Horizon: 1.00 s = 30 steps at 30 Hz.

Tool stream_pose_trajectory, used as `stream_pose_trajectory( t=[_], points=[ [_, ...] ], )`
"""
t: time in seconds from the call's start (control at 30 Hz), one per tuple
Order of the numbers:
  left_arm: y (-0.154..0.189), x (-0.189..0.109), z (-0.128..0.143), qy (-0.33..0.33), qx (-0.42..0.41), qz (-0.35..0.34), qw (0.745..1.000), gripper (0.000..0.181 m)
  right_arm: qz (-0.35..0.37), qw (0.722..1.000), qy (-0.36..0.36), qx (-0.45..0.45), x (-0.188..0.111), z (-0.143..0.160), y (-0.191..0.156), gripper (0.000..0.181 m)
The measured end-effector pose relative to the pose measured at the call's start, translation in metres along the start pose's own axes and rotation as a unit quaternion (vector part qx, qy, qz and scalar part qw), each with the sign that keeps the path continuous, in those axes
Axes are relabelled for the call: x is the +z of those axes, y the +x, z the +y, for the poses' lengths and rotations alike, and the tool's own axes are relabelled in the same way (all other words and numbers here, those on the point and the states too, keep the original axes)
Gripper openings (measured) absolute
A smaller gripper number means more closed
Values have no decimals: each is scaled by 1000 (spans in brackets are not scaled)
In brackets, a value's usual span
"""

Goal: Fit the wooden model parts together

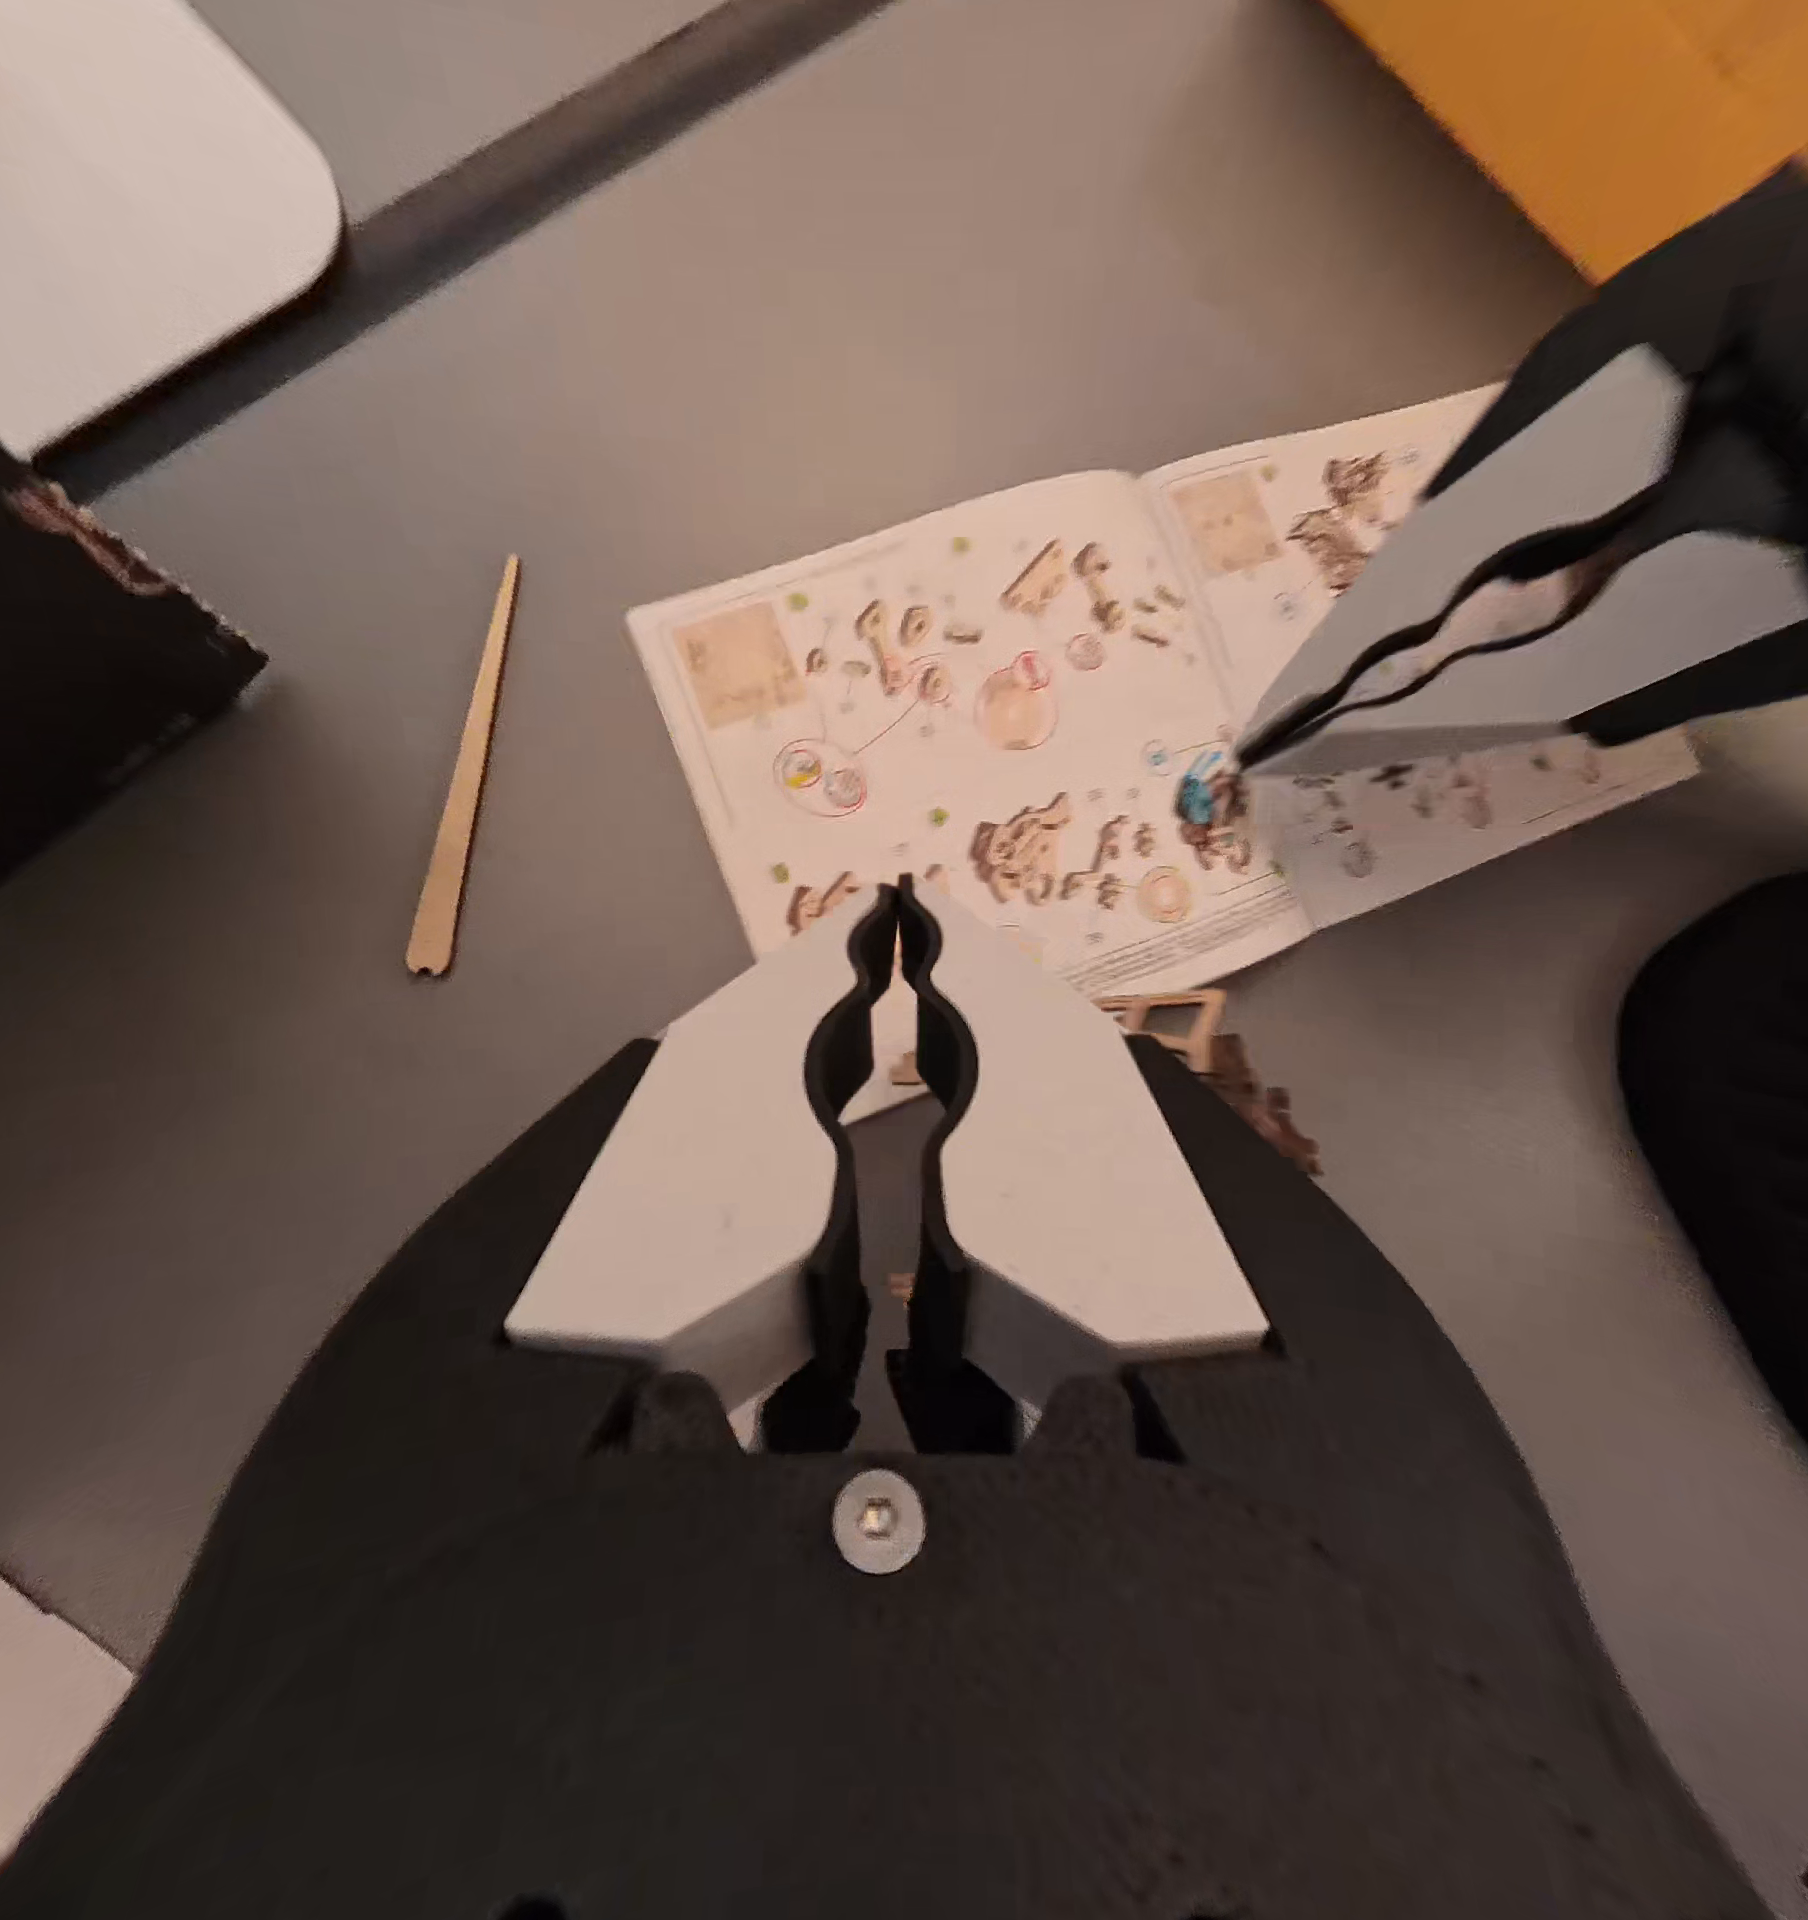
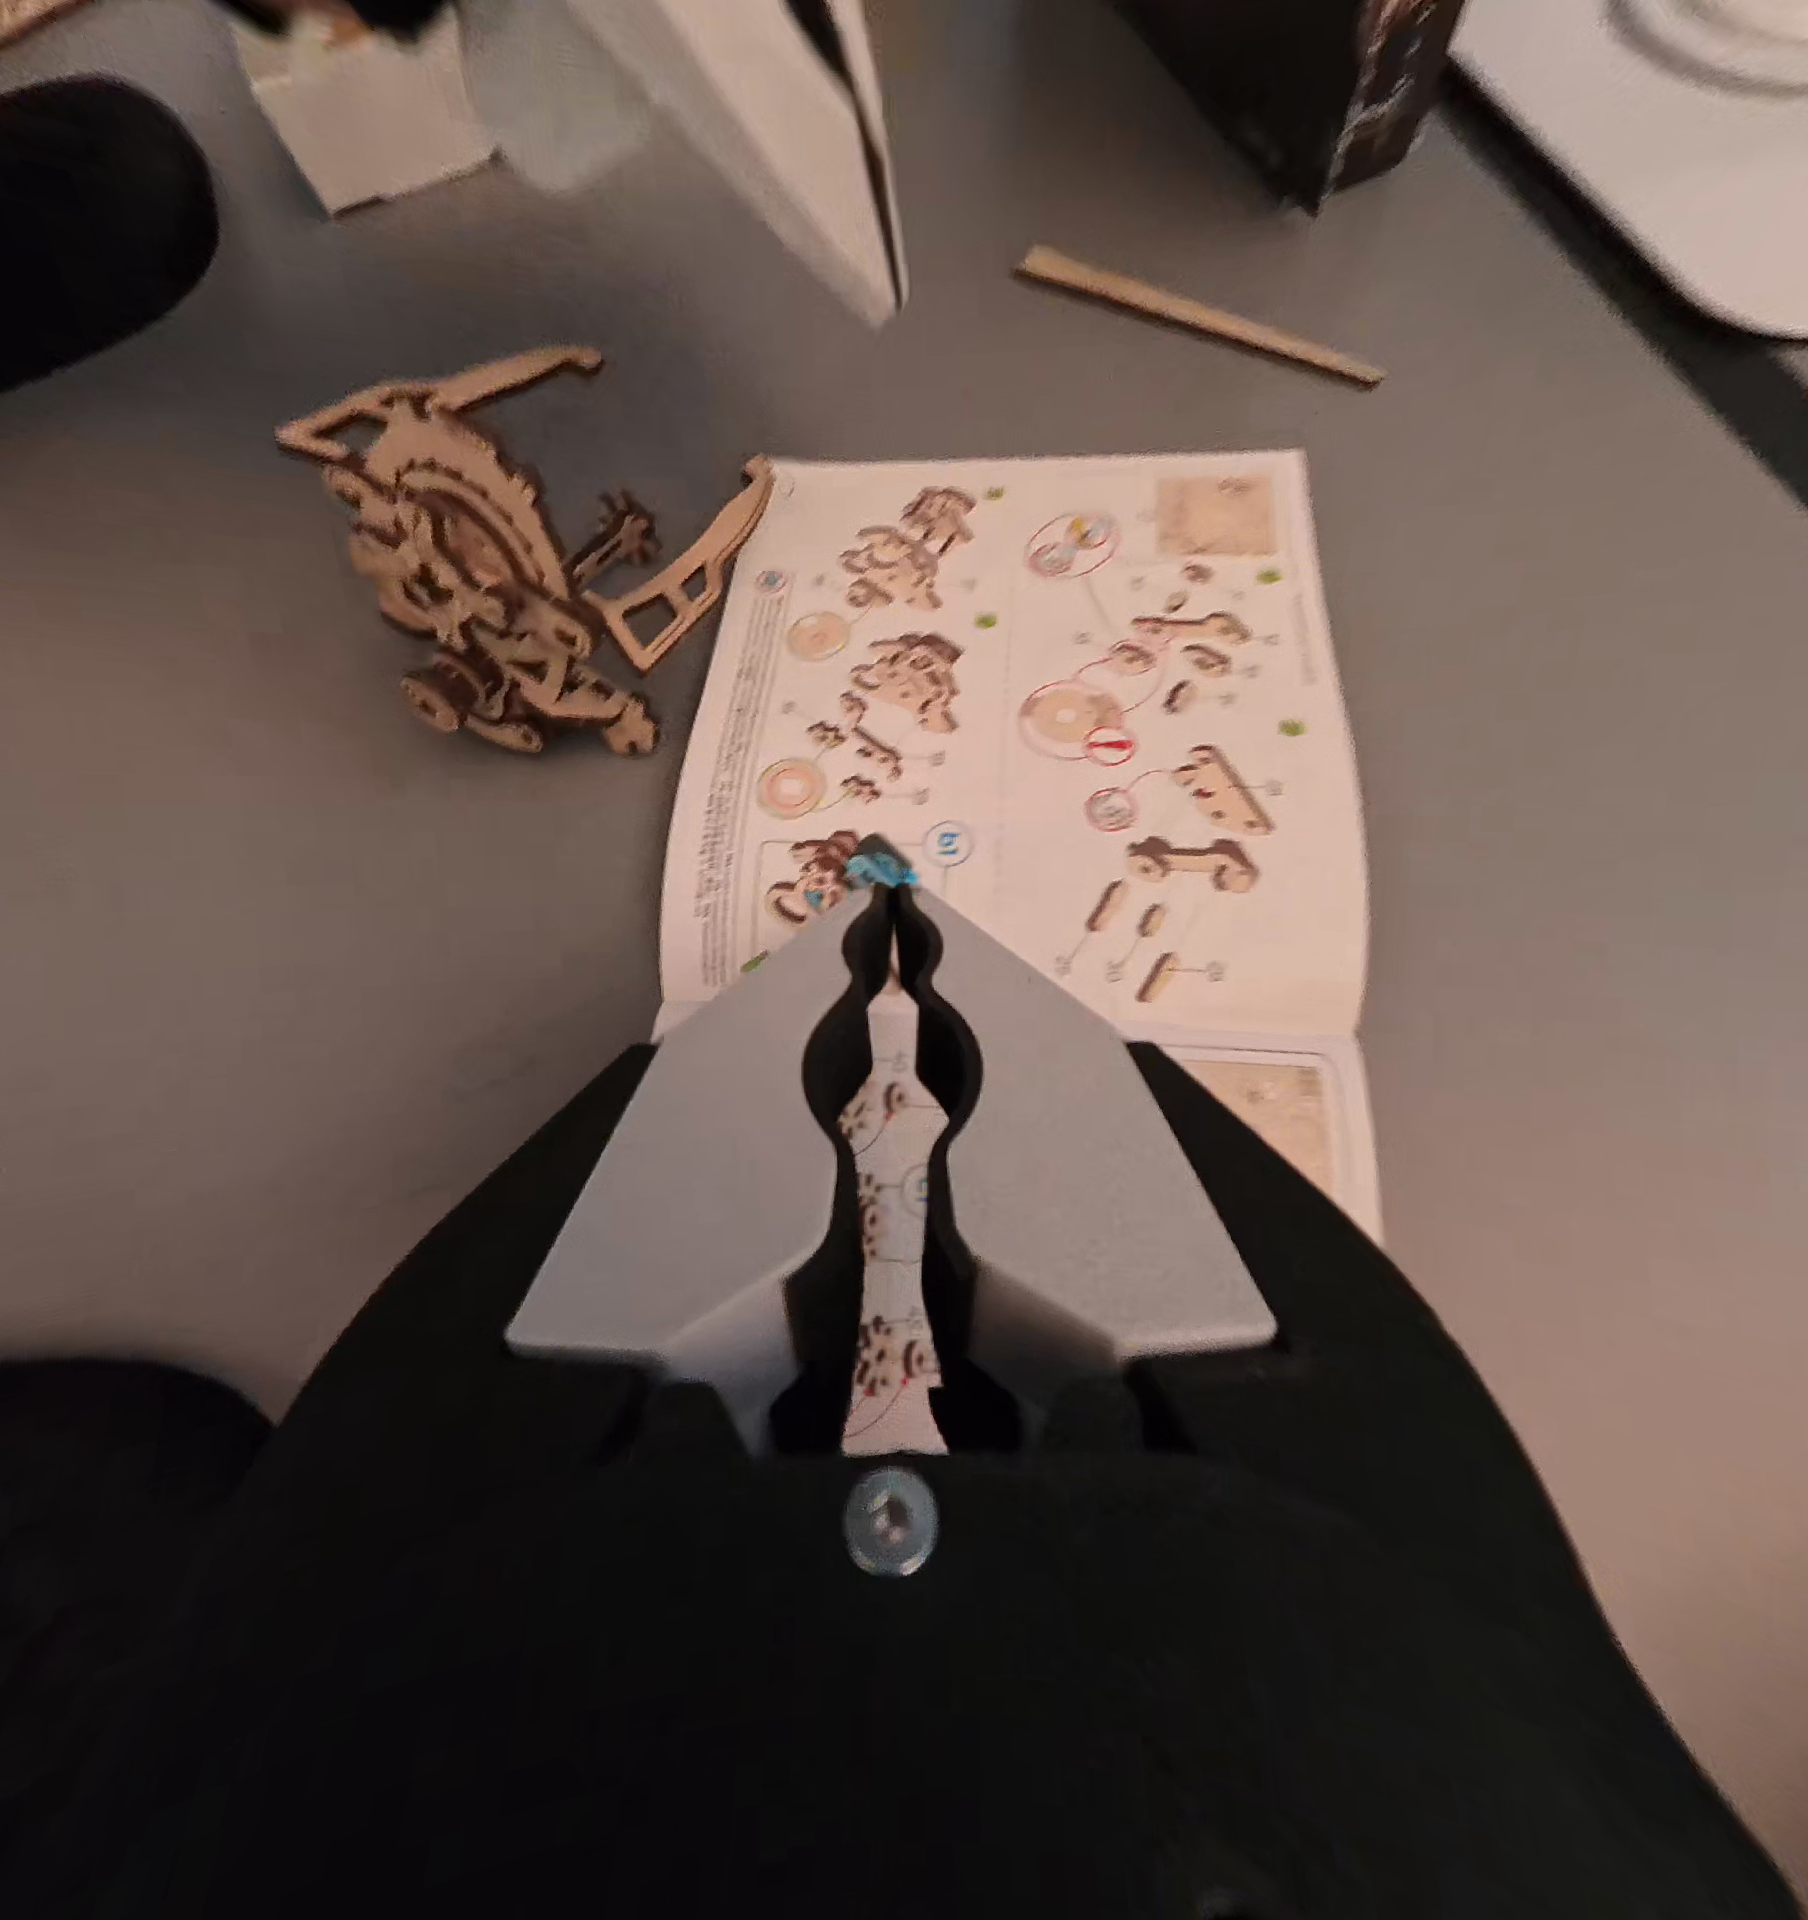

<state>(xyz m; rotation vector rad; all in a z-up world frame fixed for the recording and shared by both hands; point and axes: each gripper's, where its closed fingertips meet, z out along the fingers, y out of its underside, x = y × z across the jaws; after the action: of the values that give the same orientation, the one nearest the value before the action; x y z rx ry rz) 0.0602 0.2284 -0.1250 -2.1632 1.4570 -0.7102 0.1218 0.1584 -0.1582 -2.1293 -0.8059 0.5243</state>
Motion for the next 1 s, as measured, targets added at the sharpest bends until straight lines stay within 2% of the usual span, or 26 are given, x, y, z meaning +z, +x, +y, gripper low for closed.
stream_pose_trajectory(
  t=[0.1,0.27,0.37,0.47,0.53,0.63,0.7,0.8,0.87,0.93,1.0],
  points=[
    [-7,17,13,-39,-9,13,999,0,39,999,9,6,-5,-5,20,0],
    [-3,39,31,-102,-4,27,994,0,80,997,-20,9,1,7,46,0],
    [-5,42,35,-108,9,12,994,0,81,996,-37,2,5,11,49,0],
    [-5,41,37,-113,11,9,994,0,140,990,-27,-4,-3,6,73,0],
    [-5,40,37,-112,10,10,994,0,144,988,-57,5,-2,18,81,0],
    [-5,40,37,-107,4,16,994,0,160,986,-38,-4,-6,11,85,0],
    [-5,40,37,-103,-5,22,994,0,157,986,-50,-3,-2,17,83,0],
    [-5,39,37,-98,-11,27,995,0,179,983,-31,-16,-12,5,76,0],
    [-5,39,37,-93,-11,28,995,0,122,992,15,-26,-12,-12,42,0],
    [-6,39,37,-87,-15,30,996,0,42,999,17,-10,-5,-10,4,0],
    [-6,39,37,-84,-18,34,996,0,59,998,-25,-23,1,10,2,0]
  ],
)
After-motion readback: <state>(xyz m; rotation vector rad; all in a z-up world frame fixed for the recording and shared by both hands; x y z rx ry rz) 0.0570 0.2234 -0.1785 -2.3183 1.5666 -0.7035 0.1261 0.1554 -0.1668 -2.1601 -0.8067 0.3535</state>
